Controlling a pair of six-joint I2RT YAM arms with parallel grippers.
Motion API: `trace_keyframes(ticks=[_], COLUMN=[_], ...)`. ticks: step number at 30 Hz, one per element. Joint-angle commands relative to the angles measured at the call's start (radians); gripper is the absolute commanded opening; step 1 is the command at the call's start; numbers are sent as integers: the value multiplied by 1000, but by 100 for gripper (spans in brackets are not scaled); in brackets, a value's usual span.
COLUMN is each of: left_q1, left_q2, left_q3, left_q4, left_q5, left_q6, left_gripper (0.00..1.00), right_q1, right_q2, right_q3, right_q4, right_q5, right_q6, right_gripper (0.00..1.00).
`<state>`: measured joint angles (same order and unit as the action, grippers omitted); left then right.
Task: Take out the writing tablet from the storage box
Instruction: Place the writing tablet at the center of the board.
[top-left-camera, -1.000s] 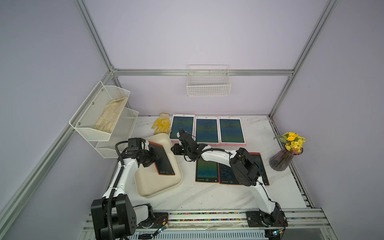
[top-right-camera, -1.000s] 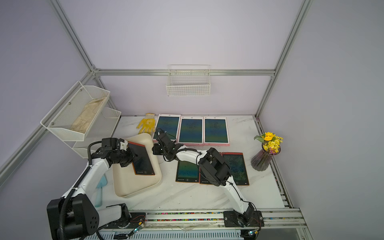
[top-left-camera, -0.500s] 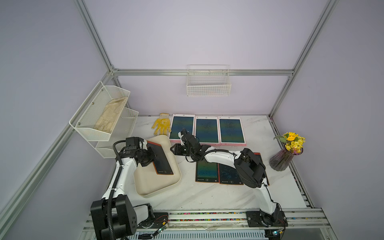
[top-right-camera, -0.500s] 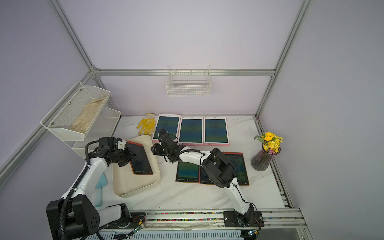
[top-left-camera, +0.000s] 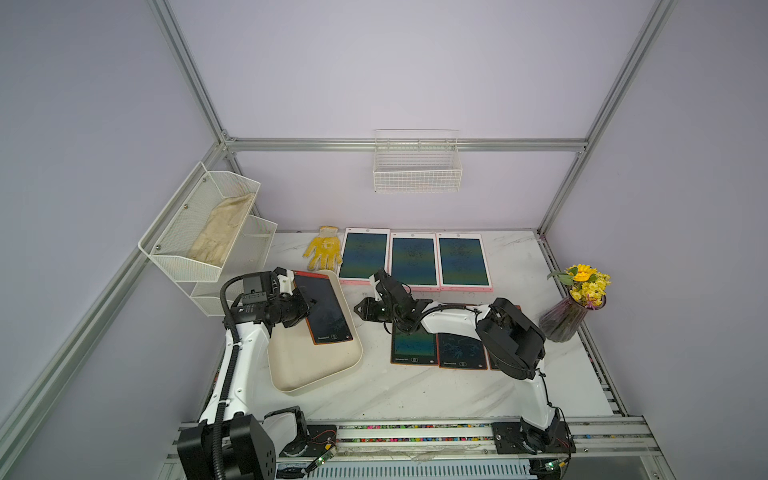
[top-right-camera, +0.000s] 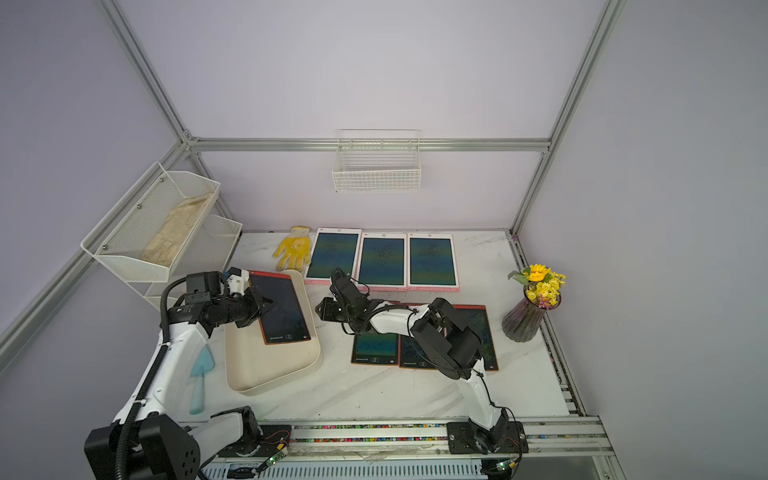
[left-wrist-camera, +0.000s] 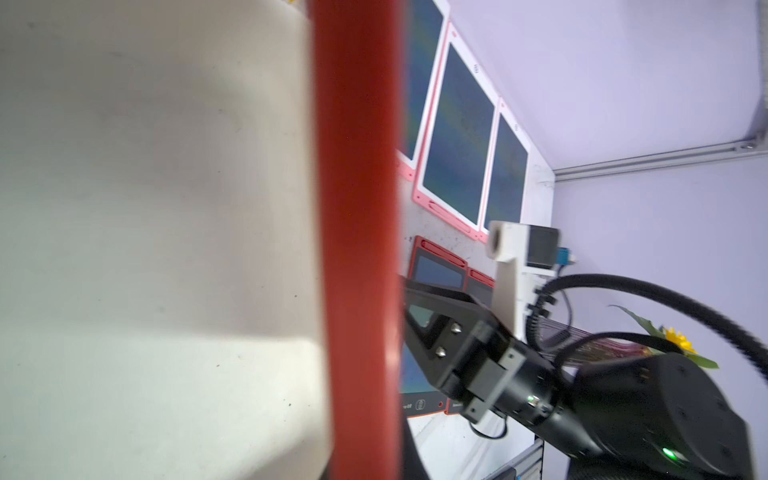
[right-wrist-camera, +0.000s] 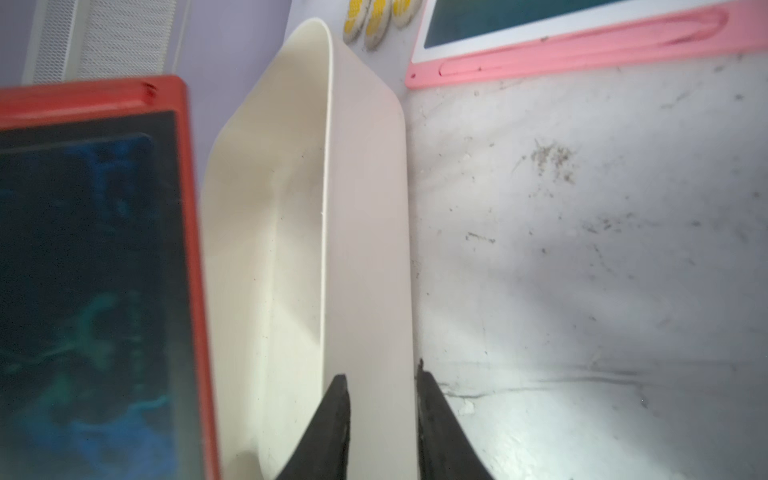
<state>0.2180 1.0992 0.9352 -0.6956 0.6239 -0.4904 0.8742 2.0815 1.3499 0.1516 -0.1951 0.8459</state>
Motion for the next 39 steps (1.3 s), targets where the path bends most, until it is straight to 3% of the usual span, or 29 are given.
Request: trace_keyframes(ticks=[1,17,23,39], left_q1=[7,25,30,8], left_q2=[-76,-129,-107,-65], left_q3=[108,138,110,100], left_q4=[71,57,70,154], left_q5=[59,68,106,225], left_q6=[-25,-19,-17,-54], left_gripper=[5,7,7,7], right_q1=[21,119,125,-36], right_q2=[4,74,30,-184], right_q3=[11,34,-11,-130], right_q4=[66,156,166,39], right_q5=[-43,-159,-139,-5], right_q6=[22,70,82,-3], right_gripper=[30,28,29,39])
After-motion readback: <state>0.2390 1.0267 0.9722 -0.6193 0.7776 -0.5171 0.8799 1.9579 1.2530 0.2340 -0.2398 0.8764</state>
